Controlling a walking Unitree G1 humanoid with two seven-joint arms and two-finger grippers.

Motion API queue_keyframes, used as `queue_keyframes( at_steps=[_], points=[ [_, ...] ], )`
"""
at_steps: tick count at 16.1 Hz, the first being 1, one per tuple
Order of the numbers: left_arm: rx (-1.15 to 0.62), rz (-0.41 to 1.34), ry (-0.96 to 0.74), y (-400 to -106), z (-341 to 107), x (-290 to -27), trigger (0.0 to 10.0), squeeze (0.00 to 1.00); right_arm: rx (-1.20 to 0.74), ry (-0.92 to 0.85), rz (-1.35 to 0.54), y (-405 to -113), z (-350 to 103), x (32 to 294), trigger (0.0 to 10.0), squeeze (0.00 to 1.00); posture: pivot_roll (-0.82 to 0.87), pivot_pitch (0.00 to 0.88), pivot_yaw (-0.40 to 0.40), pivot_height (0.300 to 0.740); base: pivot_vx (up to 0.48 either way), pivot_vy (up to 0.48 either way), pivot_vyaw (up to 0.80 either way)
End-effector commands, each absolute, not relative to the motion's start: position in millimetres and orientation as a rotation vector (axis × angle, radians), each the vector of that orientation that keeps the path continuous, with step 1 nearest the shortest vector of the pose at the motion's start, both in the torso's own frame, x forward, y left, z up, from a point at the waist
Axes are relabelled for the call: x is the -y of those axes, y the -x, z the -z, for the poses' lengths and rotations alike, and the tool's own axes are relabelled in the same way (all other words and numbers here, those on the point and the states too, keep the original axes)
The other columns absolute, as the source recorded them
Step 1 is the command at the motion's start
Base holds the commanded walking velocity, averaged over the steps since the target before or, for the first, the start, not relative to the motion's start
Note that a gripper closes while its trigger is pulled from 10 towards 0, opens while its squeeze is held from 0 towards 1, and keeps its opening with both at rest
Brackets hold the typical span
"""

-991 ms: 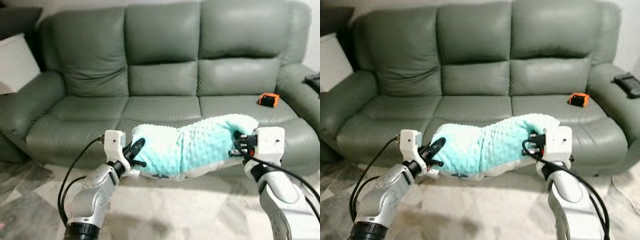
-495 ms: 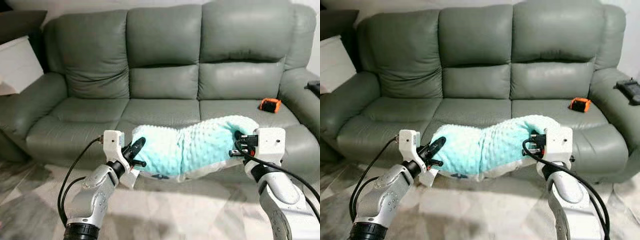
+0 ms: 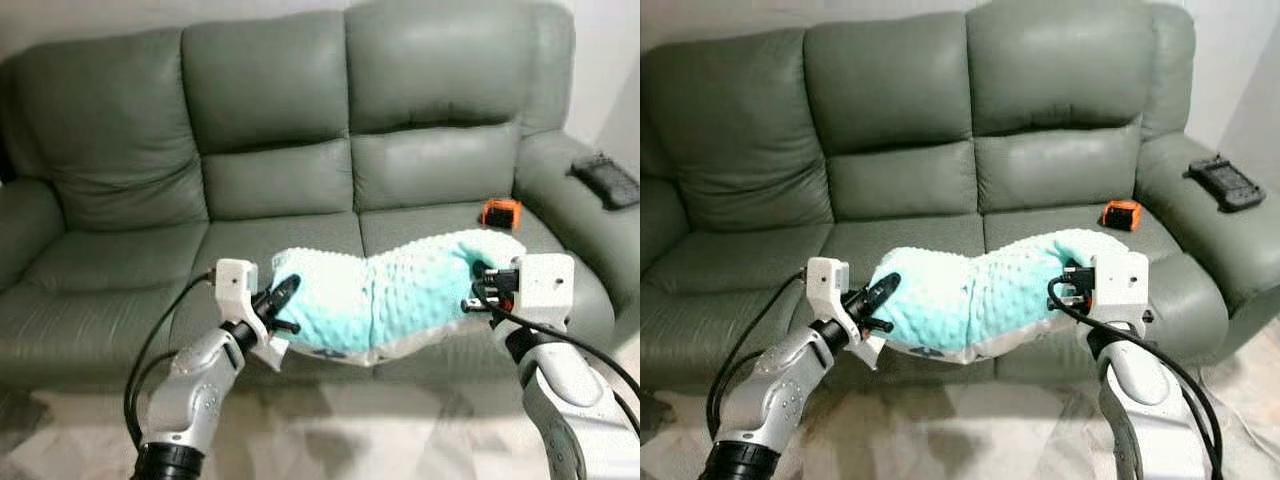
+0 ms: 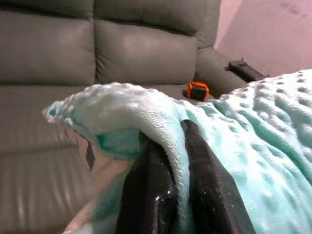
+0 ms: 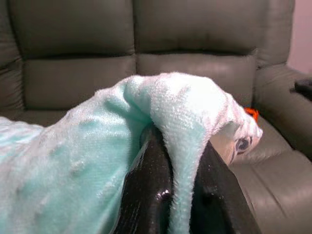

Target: Move the pillow to the sofa

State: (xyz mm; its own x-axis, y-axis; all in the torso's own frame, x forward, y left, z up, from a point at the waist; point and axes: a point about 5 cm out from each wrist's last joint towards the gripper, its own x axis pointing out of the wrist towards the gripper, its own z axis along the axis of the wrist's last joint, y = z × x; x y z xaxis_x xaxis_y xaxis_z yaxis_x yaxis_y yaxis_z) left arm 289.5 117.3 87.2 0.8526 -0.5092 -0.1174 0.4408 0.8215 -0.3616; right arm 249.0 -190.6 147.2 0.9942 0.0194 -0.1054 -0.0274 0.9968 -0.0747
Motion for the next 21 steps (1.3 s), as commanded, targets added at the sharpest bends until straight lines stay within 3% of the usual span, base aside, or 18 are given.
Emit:
queue_keyframes(
  at_steps=[1, 9, 17, 21],
  points=[
    [-0.205, 0.474, 0.311, -291.4, -89.9, -129.1, 10.0, 0.0, -0.07, 0.063, -0.061, -249.2, -154.0, 181.3, 10.0, 0.0, -0.26, 0.0, 0.061, 0.74, 0.307, 0.371, 0.0],
    [-0.225, 0.481, 0.296, -292.1, -88.1, -127.4, 10.0, 0.0, -0.069, 0.059, -0.06, -249.2, -153.8, 180.6, 10.0, 0.0, -0.26, 0.0, 0.064, 0.74, 0.286, 0.385, 0.0],
    [-0.19, 0.49, 0.28, -292.6, -92.1, -126.5, 10.0, 0.0, -0.071, 0.055, -0.057, -248.4, -152.8, 179.8, 10.0, 0.0, -0.26, 0.0, 0.068, 0.74, 0.0, 0.44, 0.0],
    [-0.198, 0.488, 0.271, -293.0, -91.6, -125.9, 10.0, 0.0, -0.072, 0.056, -0.059, -248.6, -152.1, 179.1, 10.0, 0.0, -0.26, 0.0, 0.067, 0.74, 0.0, 0.0, 0.0]
  ],
)
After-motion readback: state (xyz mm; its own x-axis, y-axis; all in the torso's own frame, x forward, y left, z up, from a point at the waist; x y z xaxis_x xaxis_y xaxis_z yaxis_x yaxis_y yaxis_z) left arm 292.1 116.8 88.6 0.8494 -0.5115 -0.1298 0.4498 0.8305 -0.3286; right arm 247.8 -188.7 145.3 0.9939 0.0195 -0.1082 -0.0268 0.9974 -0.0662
